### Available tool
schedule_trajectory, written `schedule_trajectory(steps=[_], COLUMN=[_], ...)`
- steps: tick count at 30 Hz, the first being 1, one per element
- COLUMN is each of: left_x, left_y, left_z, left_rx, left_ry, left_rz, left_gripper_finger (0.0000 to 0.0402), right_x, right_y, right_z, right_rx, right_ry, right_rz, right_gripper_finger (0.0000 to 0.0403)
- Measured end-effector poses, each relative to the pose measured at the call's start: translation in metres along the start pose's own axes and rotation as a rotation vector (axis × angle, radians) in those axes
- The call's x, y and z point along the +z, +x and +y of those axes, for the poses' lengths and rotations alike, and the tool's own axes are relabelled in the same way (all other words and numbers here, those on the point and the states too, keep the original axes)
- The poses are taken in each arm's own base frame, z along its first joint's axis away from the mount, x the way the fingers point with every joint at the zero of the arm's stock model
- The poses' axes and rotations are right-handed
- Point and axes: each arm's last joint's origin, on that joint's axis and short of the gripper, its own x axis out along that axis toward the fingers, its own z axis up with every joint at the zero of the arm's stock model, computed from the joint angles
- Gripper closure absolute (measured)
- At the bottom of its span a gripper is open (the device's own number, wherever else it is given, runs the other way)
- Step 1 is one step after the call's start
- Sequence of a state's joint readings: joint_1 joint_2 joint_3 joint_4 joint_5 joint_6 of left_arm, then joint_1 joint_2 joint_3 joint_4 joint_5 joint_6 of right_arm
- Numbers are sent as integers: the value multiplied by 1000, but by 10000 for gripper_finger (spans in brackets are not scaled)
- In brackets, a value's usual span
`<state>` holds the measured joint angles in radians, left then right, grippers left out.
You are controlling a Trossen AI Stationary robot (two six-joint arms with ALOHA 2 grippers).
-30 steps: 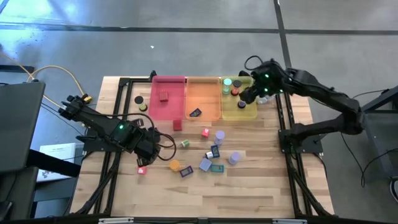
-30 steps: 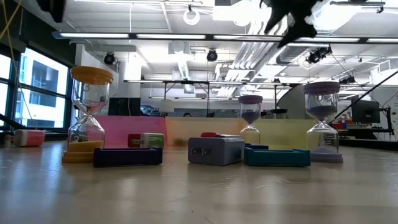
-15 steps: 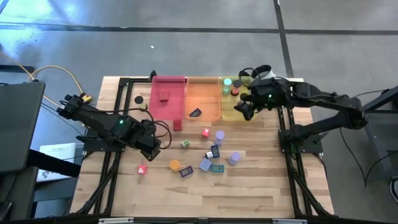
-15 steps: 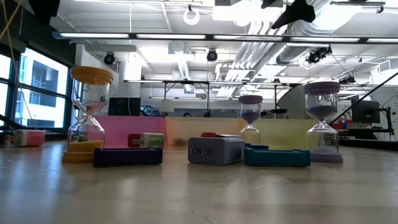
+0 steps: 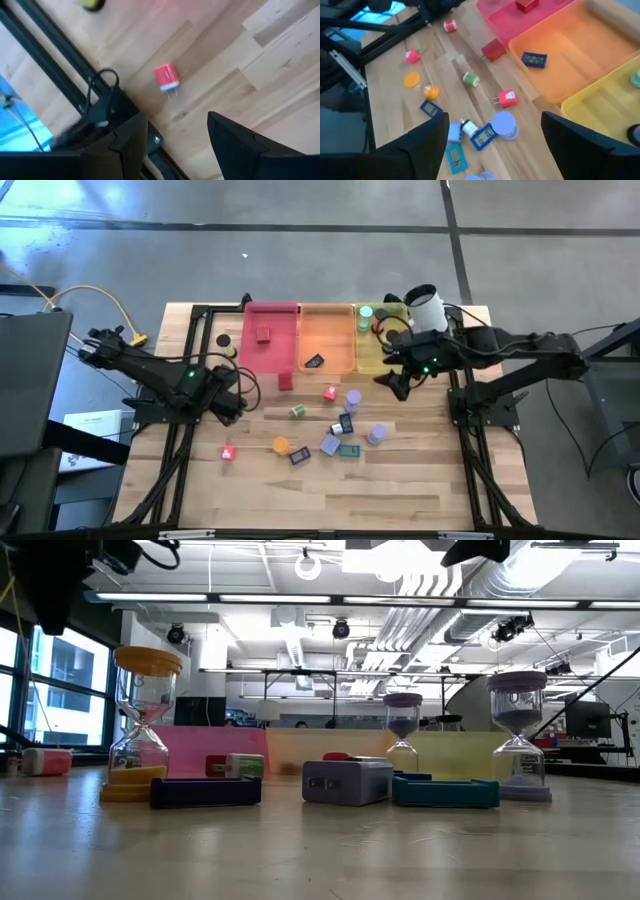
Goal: Pick & Place Office items
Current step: Put the pink and white charger adapter into the pink bin
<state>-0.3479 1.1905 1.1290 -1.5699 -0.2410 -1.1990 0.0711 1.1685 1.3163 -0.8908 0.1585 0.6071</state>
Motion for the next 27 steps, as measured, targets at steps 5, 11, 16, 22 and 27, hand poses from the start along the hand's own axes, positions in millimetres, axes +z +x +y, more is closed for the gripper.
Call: schedule_trajectory(steps=[5,11,16,22,27], left_x=[8,15,23,35,46], left_y=[3,7,11,15,19], left_z=[-1,-3,-7,-3,4], left_rx=[27,35,4,-32,-19], left_ry=[-32,-84,-123,-95,-71], left_rz=[-59,-55,-36,25,37], left_gripper_finger=[204,204,204,177,119], right_x=[-6,-8,-7,-6,-3], right_y=[-1,-2,-2,-2,-1], right_z=[6,7,5,4,0], right_rx=[13,-16,-75,-126,-144], right_ry=[-29,-44,-53,-74,-65], right_rz=[30,12,-30,-65,-72], right_gripper_finger=[97,97,97,97,97])
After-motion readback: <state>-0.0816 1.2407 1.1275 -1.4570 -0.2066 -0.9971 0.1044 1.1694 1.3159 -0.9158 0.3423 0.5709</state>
